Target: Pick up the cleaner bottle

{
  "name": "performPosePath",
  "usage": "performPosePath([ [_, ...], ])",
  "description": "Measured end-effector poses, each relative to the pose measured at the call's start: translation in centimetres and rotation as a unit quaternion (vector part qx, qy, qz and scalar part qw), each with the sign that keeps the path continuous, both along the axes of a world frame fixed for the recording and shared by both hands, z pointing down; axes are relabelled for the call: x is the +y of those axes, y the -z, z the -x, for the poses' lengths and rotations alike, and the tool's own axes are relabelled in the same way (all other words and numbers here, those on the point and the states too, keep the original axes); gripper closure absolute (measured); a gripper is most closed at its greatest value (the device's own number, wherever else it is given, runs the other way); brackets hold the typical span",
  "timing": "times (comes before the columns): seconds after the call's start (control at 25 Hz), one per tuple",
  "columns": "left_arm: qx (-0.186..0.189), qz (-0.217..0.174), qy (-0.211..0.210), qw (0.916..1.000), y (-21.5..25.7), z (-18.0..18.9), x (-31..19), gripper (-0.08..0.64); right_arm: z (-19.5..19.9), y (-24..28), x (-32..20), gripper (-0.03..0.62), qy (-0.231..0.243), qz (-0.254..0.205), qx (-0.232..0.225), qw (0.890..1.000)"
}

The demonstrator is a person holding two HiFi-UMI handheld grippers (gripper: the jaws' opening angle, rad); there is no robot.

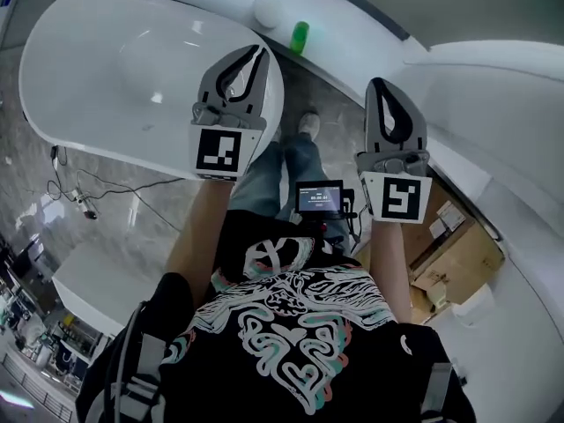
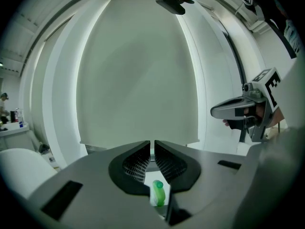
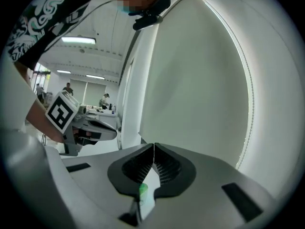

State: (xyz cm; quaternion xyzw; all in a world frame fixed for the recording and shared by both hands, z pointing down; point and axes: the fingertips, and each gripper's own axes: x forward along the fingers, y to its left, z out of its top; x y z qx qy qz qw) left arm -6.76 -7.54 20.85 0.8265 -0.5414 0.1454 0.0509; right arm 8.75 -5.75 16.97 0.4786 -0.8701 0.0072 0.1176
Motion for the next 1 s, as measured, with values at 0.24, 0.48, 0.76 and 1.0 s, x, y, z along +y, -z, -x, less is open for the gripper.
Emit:
performPosePath([
  [0.24, -0.015, 0.014, 0.022, 0.9995, -3.0, -0.2, -0.2, 0.522, -0.3, -3.3, -1.3, 0.565, 0.01, 0.015, 0.012, 1.0],
  [0.48, -0.011, 0.038, 0.036, 0.9986, -7.2, 0.4, -0.4, 0.522, 0.9, -6.6, -2.7, 0.565, 0.012, -0.001, 0.038, 0.999],
  [0.76, -0.017, 0.055, 0.041, 0.9975, -11.4, 0.2, -0.7, 0.522, 2.6, -11.7, -3.7, 0.563, 0.048, 0.019, 0.046, 0.998],
  [1.0, -0.022, 0.074, 0.058, 0.9953, -14.7, -0.1, -1.3, 0.522, 2.5, -15.3, -4.9, 0.563, 0.045, 0.048, 0.033, 0.997],
])
